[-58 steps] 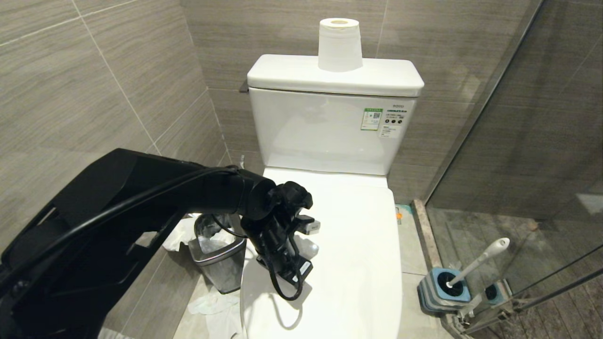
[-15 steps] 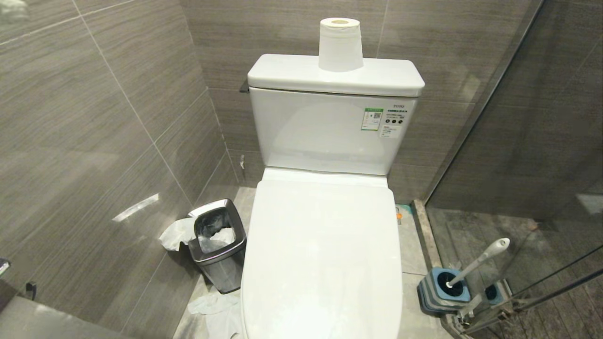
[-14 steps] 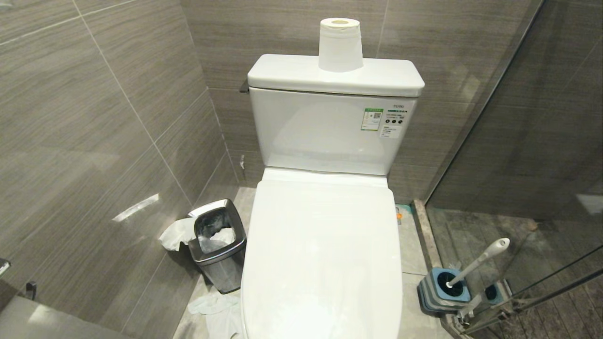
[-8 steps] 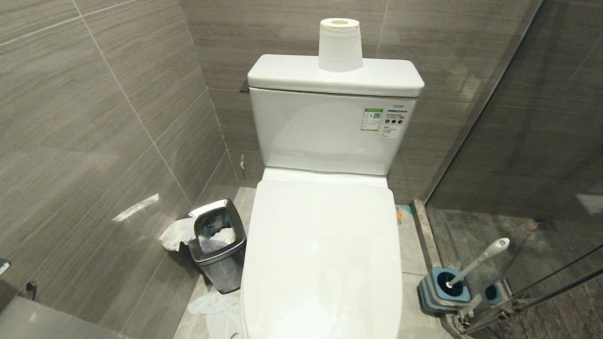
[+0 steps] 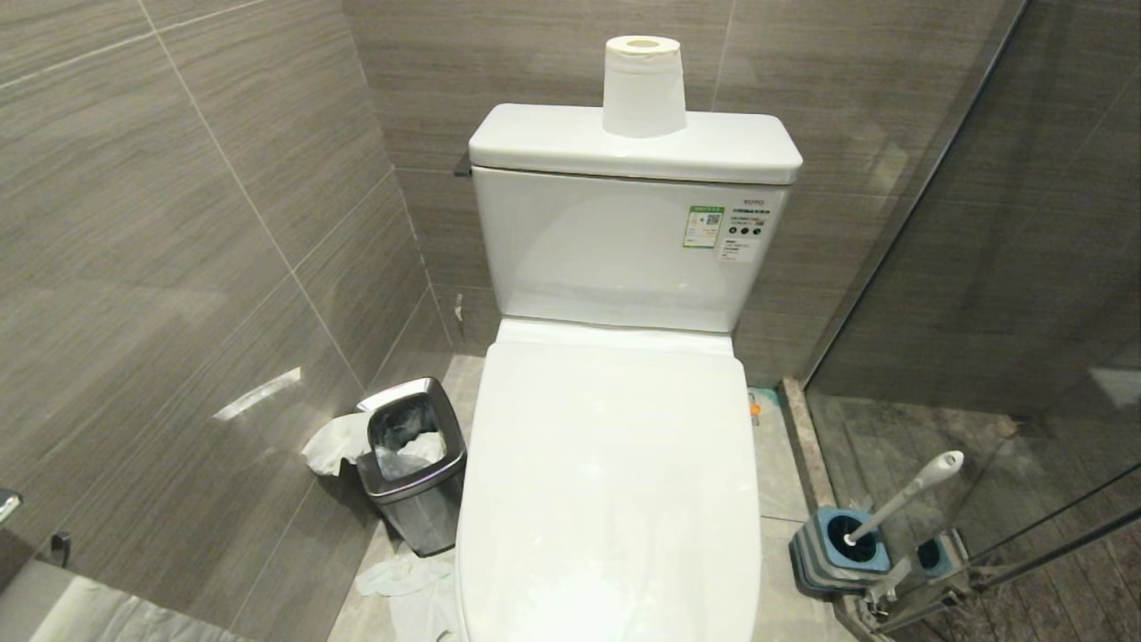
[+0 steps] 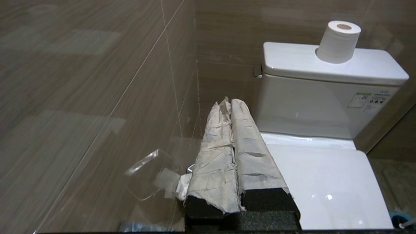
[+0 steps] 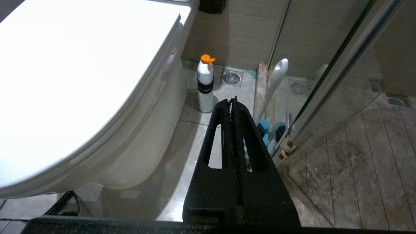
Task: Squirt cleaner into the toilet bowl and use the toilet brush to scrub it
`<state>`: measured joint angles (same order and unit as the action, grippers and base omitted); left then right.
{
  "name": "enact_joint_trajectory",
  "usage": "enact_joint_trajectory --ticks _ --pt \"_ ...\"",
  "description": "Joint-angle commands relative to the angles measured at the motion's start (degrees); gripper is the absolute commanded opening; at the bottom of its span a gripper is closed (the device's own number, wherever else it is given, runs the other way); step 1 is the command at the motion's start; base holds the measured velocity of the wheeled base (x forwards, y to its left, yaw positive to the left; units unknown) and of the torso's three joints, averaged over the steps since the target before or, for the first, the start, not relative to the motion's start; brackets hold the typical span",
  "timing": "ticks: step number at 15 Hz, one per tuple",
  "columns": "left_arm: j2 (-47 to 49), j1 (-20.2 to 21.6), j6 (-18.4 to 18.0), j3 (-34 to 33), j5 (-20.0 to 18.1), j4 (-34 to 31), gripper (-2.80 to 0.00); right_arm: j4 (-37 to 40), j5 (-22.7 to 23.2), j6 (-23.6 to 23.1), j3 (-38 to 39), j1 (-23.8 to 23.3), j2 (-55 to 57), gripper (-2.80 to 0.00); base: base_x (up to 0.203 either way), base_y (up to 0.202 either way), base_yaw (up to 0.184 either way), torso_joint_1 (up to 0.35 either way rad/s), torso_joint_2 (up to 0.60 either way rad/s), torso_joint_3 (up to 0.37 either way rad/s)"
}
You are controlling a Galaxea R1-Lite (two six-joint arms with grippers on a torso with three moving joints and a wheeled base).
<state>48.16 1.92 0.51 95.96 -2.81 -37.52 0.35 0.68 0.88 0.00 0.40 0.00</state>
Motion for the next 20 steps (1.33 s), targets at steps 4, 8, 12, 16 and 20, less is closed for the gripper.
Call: enact_joint_trajectory --ticks 4,8,12,16,20 --pt "-12.5 3.8 -1.7 -8.5 -0.8 -2.8 -2.8 0.0 0.0 0.0 0.0 0.0 0.0 -2.8 0.0 0.0 0.0 0.0 0.0 0.0" --pt "-21.5 3.9 -6.4 -17.1 -1.7 -3.7 -2.8 0.0 0.0 0.0 0.0 0.0 0.0 -2.8 0.0 0.0 0.0 0.0 0.0 0.0" --pt "-29.1 1.3 -10.3 -23.5 0.7 -4.1 -2.8 0.0 0.0 0.0 0.0 0.0 0.1 -2.8 0.0 0.0 0.0 0.0 0.0 0.0" --pt "-36.5 -0.8 -14.5 -28.5 2.2 -5.0 -2.8 0.0 0.0 0.0 -0.1 0.0 0.0 -2.8 0.0 0.0 0.0 0.0 0.0 0.0" --pt "-41.6 -1.5 -14.7 -33.2 4.4 -5.0 -2.8 0.0 0.0 0.0 0.0 0.0 0.0 -2.8 0.0 0.0 0.0 0.0 0.0 0.0"
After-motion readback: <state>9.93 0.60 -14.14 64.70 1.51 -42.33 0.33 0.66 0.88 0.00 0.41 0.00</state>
